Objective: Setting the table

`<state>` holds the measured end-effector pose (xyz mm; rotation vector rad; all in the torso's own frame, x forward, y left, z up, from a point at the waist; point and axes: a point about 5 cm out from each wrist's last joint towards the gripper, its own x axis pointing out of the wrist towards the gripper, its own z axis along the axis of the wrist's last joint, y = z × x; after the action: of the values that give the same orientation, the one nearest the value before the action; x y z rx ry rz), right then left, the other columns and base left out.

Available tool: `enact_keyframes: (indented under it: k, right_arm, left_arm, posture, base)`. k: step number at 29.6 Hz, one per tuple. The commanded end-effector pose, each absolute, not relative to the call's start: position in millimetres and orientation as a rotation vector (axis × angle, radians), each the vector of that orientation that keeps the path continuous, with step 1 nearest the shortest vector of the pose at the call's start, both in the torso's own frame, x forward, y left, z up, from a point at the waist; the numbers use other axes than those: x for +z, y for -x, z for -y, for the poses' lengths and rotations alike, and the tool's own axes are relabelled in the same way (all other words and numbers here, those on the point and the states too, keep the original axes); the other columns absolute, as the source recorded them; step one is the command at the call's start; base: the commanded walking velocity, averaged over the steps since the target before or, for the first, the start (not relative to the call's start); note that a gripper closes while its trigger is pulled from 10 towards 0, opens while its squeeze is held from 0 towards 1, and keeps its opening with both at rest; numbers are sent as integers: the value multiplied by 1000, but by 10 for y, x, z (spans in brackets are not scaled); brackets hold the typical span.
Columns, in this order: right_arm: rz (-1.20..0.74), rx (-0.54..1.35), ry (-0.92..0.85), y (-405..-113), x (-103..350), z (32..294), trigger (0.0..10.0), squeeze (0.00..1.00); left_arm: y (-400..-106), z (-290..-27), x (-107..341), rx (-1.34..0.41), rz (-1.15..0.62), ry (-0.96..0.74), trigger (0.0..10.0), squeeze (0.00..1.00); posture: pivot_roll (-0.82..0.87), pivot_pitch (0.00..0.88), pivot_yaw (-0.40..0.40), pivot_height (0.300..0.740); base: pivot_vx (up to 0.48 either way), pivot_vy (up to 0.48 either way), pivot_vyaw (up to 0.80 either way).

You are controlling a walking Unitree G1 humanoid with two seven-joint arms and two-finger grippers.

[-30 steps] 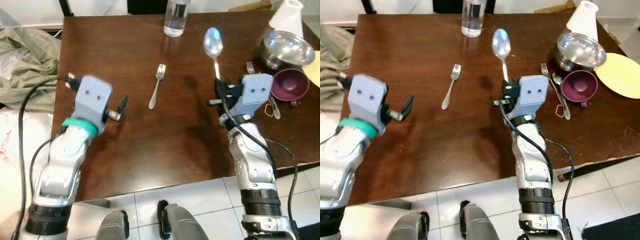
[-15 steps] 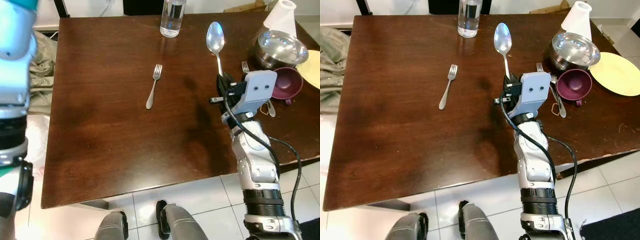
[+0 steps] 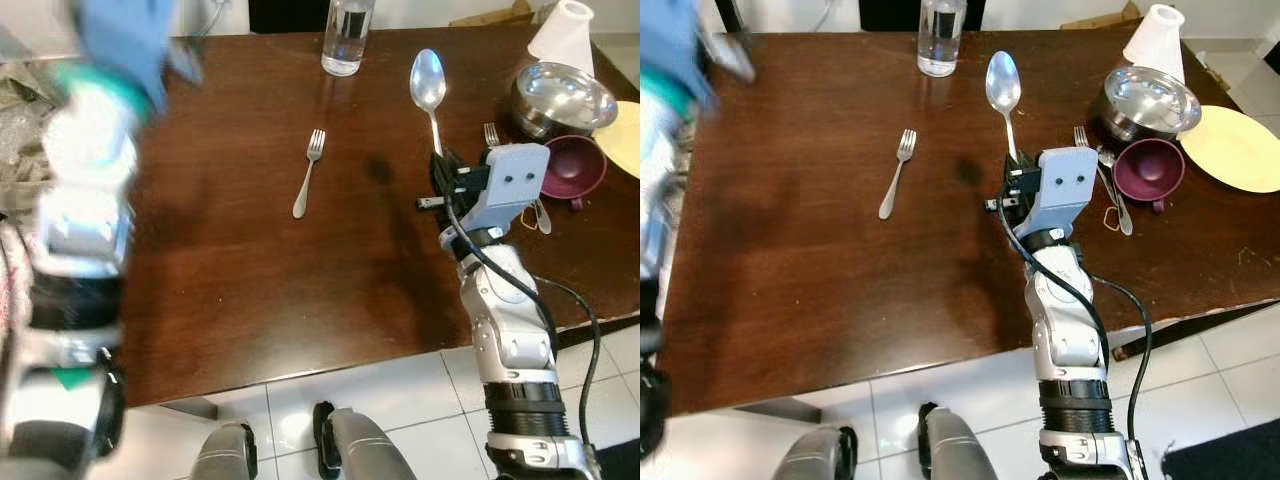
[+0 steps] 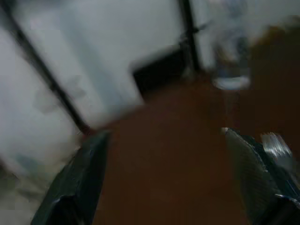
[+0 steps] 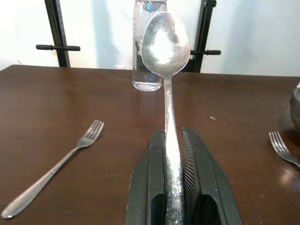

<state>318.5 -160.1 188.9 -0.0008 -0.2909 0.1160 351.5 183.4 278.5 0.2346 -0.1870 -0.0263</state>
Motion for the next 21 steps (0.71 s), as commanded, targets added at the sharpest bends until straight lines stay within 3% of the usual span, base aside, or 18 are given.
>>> enact_keyframes:
  k: [1,2,3,4,5,6,9,10,11,13,16,17,19,20,21]
  right_arm:
    - [261,112,-6,-3160,1818,1614,10000,0]
    - [257,114,-7,-3157,1807,1612,10000,0]
    - [257,114,-7,-3157,1807,1612,10000,0]
    - [255,115,-6,-3155,1801,1610,10000,0]
    - [251,116,-7,-3158,1792,1608,10000,0]
    - [251,116,-7,-3158,1792,1608,10000,0]
    - [246,117,-8,-3163,1781,1606,10000,0]
    - [245,118,-7,-3164,1777,1607,10000,0]
    - [245,118,-7,-3164,1777,1607,10000,0]
    - [242,120,-6,-3165,1773,1612,10000,0]
    - [239,123,-5,-3168,1768,1610,10000,0]
    - [239,127,-5,-3173,1772,1601,10000,0]
    - [239,129,-4,-3176,1775,1595,10000,0]
    - [241,131,-3,-3181,1780,1592,10000,0]
    - [241,131,-3,-3181,1780,1592,10000,0]
  left_arm:
    - [-3499,-2203,2699,217,76,-27,10000,0]
    - [-3478,-2423,2627,397,49,50,10000,0]
    - [-3478,-2423,2627,397,49,50,10000,0]
    - [-3455,-2551,2574,503,28,89,10000,0]
    - [-3335,-2856,2460,707,20,11,10000,0]
    - [-3335,-2856,2460,707,20,11,10000,0]
    - [-3115,-3220,2303,954,-16,-83,10000,0]
    - [-2980,-3362,2191,1068,-82,-41,10000,0]
    - [-2980,-3362,2191,1068,-82,-41,10000,0]
    - [-2806,-3468,2304,1170,-33,-166,10000,0]
    - [-2770,-3401,2446,1163,33,-288,10000,0]
    - [-2892,-3300,2379,1035,-18,-306,10000,0]
    - [-2978,-3227,2313,942,-60,-310,10000,0]
    - [-3116,-3048,2261,740,-66,-347,10000,0]
    - [-3116,-3048,2261,740,-66,-347,10000,0]
  posture:
    - [-24,112,7,740]
    - [-19,113,6,740]
    - [-19,113,6,740]
    - [-19,113,6,740]
    - [-17,113,7,740]
    - [-17,113,7,740]
    - [-15,114,5,740]
    - [-18,116,5,740]
    - [-18,116,5,740]
    - [-15,115,0,740]
    - [-14,112,-2,740]
    - [-15,111,-3,740]
    - [-15,111,-3,740]
    - [-19,111,-3,740]
    - [-19,111,-3,740]
  base:
    - [0,0,0]
    - [0,0,0]
    - [0,0,0]
    - [0,0,0]
    - [0,0,0]
    - [0,0,0]
    - [0,0,0]
    - [0,0,0]
    - [0,0,0]
    - [0,0,0]
    - [0,0,0]
    - [0,0,0]
    - [0,0,0]
    - [0,0,0]
    - [0,0,0]
